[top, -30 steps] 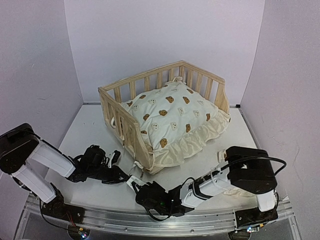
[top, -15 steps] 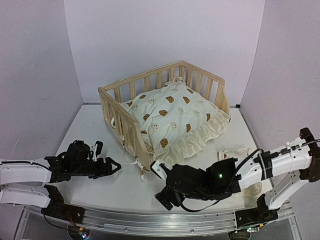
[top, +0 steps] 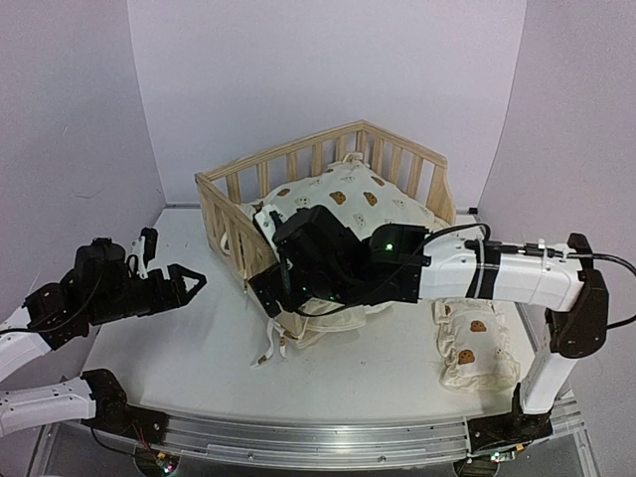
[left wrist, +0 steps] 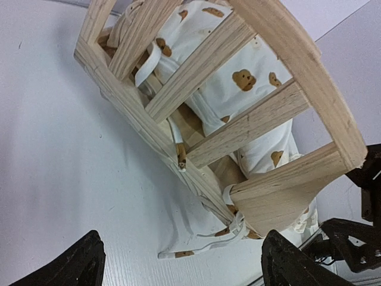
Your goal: Set up the pet bed
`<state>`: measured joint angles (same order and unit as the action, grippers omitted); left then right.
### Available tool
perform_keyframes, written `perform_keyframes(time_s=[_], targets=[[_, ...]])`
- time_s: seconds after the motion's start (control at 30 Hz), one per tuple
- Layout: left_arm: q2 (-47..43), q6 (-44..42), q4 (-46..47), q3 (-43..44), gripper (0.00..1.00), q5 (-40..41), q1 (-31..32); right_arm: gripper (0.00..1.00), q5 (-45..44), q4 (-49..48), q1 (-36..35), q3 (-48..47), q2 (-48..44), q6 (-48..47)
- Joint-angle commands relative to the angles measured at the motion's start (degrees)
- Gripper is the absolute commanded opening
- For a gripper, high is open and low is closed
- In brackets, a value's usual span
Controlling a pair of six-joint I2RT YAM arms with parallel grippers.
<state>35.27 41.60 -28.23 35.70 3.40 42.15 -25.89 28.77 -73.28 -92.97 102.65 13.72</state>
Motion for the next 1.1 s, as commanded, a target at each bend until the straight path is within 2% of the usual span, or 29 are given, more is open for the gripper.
perform_keyframes(time_s=[0.0,0.2,0.3,0.4,0.5,0.63,0.7,1.07], targets=[[-2.7,-4.2,-5.3,4.8,0.92,4.3,-0.3,0.98,-6.6,2.4,0.3,-6.7,3.9,-2.4],[-1.6,-8.1,-6.1,10.9,0.93,9.9,-0.3,0.83,-7.6,2.2,2.0,-15.2,10.8,-6.4],[0.0,-9.8,-6.0,13.6,0.93,10.2,-0.3,0.70,-5.4,2.2,2.9,-17.5,12.3,-7.4],[0.6,-10.5,-5.6,14.9,0.92,10.0,-0.3,0.49,-2.1,2.2,3.1,-17.8,11.8,-8.3],[0.5,-10.8,-5.2,15.4,0.92,9.8,-0.3,0.33,7.0,2.2,3.1,-16.1,9.6,-9.7],[0.4,-11.4,-5.1,15.8,0.92,10.1,-0.3,0.16,16.8,2.3,3.1,-11.0,4.7,-11.0],[0.7,-11.8,-5.0,16.6,0.92,10.3,-0.3,0.01,20.2,2.3,3.2,-7.0,1.7,-11.8],[2.8,-14.4,-4.9,23.6,0.92,11.8,-0.3,0.00,39.7,4.1,3.2,13.6,-19.3,-18.4]])
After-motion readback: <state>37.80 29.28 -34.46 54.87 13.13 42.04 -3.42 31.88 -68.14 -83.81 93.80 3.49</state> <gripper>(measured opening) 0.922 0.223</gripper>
